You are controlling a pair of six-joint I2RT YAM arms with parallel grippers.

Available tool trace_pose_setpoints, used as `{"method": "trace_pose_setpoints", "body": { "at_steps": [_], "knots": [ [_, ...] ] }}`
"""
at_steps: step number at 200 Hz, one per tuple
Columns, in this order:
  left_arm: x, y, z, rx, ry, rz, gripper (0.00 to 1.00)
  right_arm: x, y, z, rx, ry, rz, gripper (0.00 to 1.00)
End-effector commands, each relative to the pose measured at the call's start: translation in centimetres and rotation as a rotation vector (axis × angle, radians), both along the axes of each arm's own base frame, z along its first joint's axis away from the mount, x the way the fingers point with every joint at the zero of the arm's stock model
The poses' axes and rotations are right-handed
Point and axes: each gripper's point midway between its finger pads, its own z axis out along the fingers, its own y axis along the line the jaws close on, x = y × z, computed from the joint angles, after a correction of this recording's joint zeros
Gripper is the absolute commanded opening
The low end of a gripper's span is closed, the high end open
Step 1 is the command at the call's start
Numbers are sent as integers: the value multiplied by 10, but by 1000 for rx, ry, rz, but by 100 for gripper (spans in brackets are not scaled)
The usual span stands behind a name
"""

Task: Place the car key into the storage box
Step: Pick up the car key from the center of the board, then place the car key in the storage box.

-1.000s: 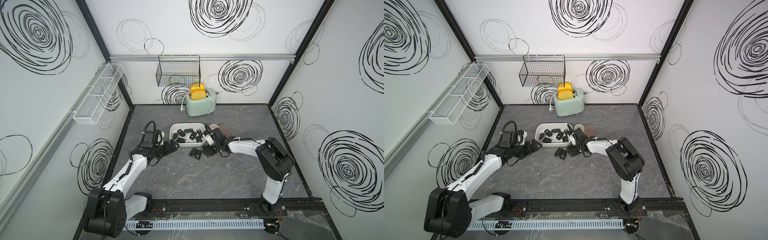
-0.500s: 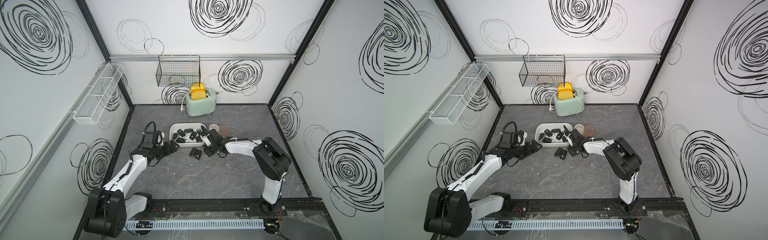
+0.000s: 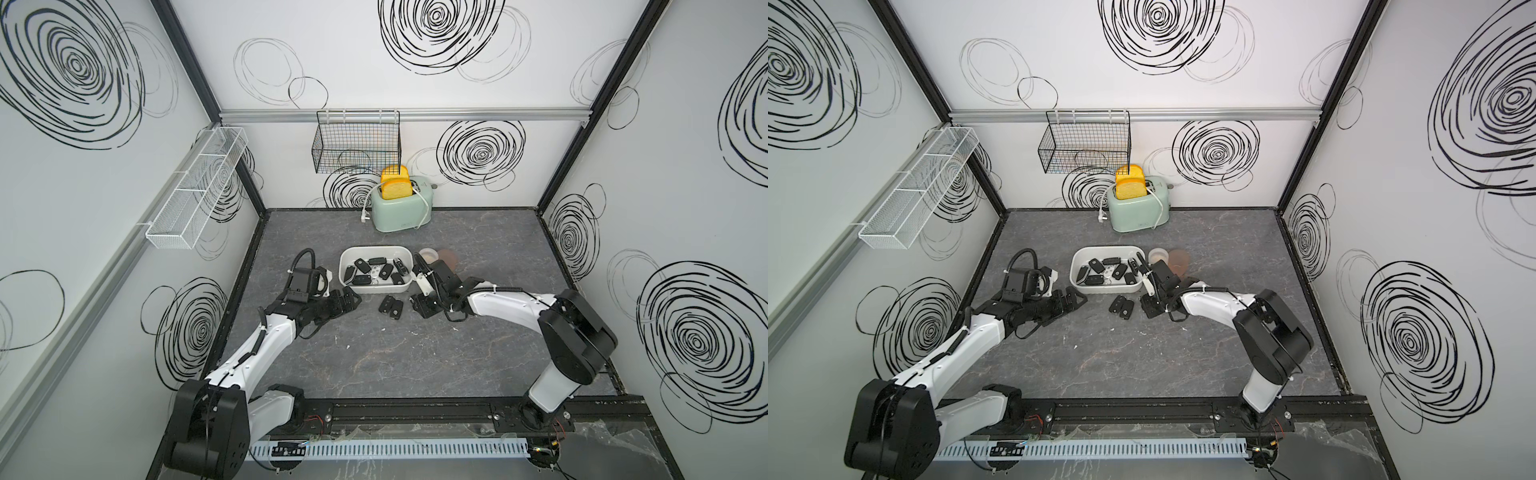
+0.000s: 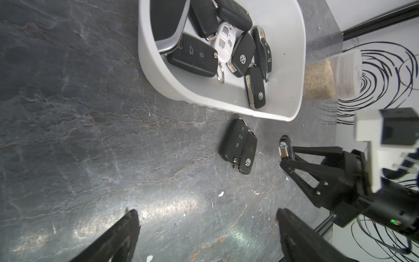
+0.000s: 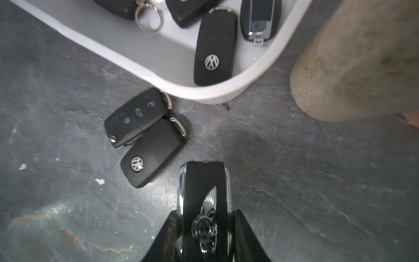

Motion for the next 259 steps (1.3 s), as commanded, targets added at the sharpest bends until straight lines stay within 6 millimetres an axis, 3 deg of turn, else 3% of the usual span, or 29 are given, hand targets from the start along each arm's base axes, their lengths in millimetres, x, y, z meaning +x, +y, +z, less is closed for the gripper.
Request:
{"method": "trace_pose_setpoints", "body": {
  "at_steps": [1,67,114,147,185,259],
  "knots": [
    [-1,-10,2,-17,-28,-45,98,-6,1,22,82,20,-74,30],
    [2,-11,4,-3,-37,-51,98,21,12,70,145,-52,-163,30],
    [6,-4,12,28,-59,-18,98,58,33,78,117,-109,-157,30],
    [9,1,13,47,-62,-8,98,88,51,65,71,-114,-158,30],
    [10,5,11,75,-62,-9,98,117,66,34,-1,-100,-187,30],
    [15,8,20,72,-95,29,98,134,82,-13,-65,-30,-199,32]
  ]
}}
